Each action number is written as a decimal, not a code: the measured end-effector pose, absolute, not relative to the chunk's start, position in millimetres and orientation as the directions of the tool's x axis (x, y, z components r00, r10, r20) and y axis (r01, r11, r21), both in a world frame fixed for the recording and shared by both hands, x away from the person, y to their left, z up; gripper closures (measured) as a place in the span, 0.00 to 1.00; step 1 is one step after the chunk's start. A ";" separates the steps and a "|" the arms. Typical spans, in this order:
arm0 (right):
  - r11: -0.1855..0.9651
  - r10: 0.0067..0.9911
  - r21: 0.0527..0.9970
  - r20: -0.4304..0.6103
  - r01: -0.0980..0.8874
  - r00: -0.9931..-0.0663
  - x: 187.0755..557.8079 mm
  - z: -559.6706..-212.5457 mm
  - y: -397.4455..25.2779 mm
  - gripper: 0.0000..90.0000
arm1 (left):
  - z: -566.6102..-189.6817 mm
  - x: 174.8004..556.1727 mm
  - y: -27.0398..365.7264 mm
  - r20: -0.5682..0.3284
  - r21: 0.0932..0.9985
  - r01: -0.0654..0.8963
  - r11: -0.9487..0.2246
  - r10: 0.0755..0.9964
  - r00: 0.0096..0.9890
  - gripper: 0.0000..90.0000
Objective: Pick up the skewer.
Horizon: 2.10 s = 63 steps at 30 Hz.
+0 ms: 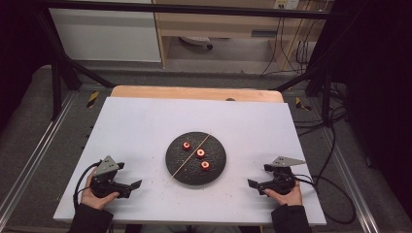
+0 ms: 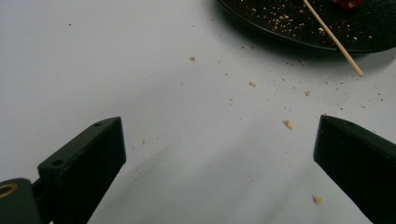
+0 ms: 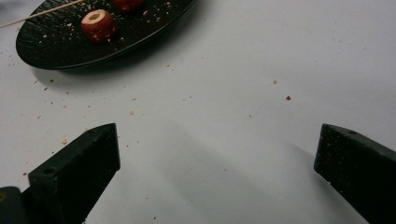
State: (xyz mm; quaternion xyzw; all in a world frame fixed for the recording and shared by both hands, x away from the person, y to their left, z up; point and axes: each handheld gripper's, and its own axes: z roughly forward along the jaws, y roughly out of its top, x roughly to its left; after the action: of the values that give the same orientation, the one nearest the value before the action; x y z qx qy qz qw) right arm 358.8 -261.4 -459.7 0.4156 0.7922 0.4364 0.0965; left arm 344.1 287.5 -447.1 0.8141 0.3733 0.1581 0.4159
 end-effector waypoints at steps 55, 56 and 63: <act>0.288 0.751 0.767 0.192 0.574 -0.632 358.5 -458.5 -261.3 0.01 | -414.2 351.1 209.5 0.007 0.750 0.489 -0.445 0.744 0.668 0.03; 0.288 0.751 0.766 0.192 0.575 -0.632 358.5 -458.6 -261.2 0.01 | -411.1 352.7 203.7 0.014 0.746 0.486 -0.455 0.741 0.672 0.03; 0.291 0.749 0.770 0.185 0.568 -0.636 358.3 -457.6 -259.8 0.01 | -403.5 360.7 188.8 0.011 0.739 0.496 -0.456 0.745 0.667 0.04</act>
State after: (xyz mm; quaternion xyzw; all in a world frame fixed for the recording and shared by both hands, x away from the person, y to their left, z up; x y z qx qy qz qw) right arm 358.3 -259.8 -457.6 0.4133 0.7965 0.4284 0.1059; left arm 360.7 188.8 -403.5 0.8362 0.3710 0.1692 0.3666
